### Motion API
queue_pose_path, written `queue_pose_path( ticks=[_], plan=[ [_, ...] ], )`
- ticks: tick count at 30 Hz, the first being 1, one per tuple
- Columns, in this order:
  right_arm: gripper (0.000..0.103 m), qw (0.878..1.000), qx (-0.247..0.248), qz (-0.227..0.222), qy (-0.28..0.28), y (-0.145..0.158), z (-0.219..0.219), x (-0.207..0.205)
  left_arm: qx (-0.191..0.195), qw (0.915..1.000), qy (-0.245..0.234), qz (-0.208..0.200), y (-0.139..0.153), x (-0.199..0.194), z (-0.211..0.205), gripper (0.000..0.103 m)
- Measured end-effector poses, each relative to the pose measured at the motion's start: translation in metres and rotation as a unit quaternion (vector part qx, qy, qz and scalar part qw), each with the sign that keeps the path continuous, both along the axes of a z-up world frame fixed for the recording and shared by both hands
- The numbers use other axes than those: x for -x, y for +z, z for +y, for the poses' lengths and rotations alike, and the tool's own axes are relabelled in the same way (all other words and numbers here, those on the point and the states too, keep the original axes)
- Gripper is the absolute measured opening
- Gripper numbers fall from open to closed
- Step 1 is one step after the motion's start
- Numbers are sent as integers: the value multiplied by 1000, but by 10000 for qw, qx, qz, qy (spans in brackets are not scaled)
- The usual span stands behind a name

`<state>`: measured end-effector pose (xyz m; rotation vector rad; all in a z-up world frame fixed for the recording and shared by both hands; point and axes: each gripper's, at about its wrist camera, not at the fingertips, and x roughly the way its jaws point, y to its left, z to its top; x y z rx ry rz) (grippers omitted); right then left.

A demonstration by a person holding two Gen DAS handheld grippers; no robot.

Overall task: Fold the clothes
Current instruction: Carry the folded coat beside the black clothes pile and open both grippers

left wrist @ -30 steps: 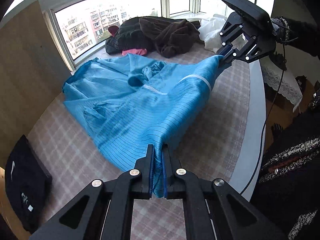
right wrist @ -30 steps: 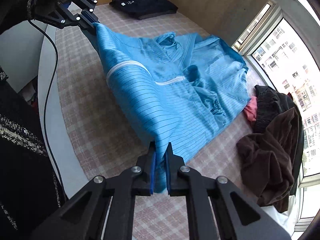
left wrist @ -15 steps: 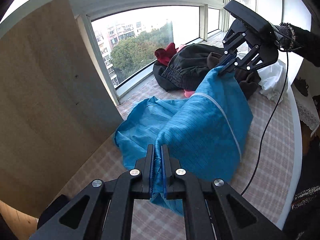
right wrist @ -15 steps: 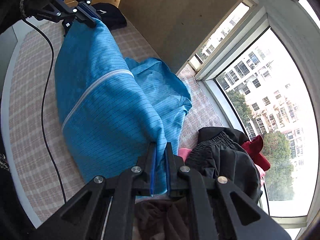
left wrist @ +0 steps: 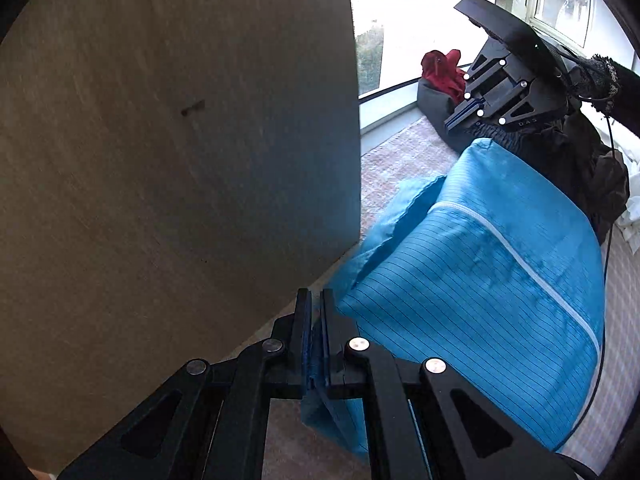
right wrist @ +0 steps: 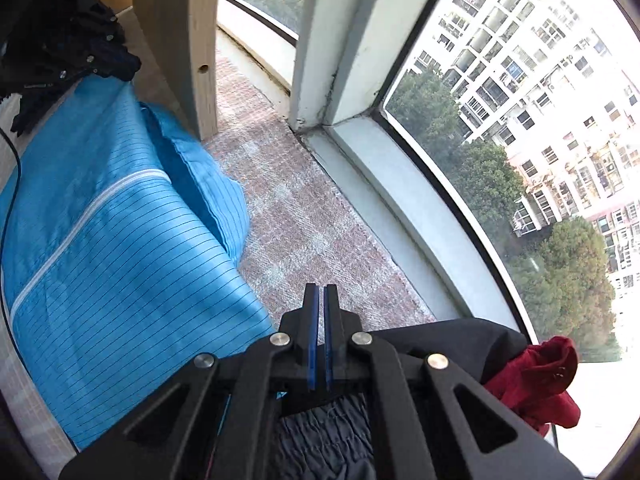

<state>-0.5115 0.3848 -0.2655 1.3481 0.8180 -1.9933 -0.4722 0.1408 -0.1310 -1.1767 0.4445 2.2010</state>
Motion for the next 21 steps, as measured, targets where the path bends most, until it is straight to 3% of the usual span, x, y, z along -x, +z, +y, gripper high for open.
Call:
queue_pose_path(
  ticks=[3, 5, 6, 10, 12, 17, 19, 20, 21],
  plan=[
    [13, 9985, 433, -52, -323, 8, 15, -4, -139, 9998, 118, -12, 2, 4, -9, 8],
    [45, 9917, 1050, -466, -578, 18, 32, -15, -379, 9989, 272, -40, 15, -2, -24, 14],
    [50, 9869, 1312, -599, -721, 21, 41, -21, -542, 9978, 374, -116, 21, -6, -32, 27],
    [53, 9659, 1909, -969, -1458, 17, 63, -42, -1122, 9895, 665, -615, 22, -20, -54, 42],
    [53, 9573, 2055, -1062, -1735, 9, 68, -44, -1090, 9862, 837, -920, 9, -18, -52, 44],
    [53, 9606, 1828, -1066, -1800, -9, 56, -35, -891, 9816, 1114, -1273, -17, -8, -33, 45],
    [53, 9587, 1904, -1164, -1761, -14, 54, -33, -999, 9788, 1223, -1303, -21, -4, -31, 41],
    [53, 9581, 1949, -1203, -1719, -14, 53, -33, -1009, 9787, 1250, -1280, -20, -4, -30, 35],
    [51, 9582, 1963, -1216, -1687, -15, 53, -33, -991, 9796, 1235, -1241, -19, -4, -29, 21]
  ],
)
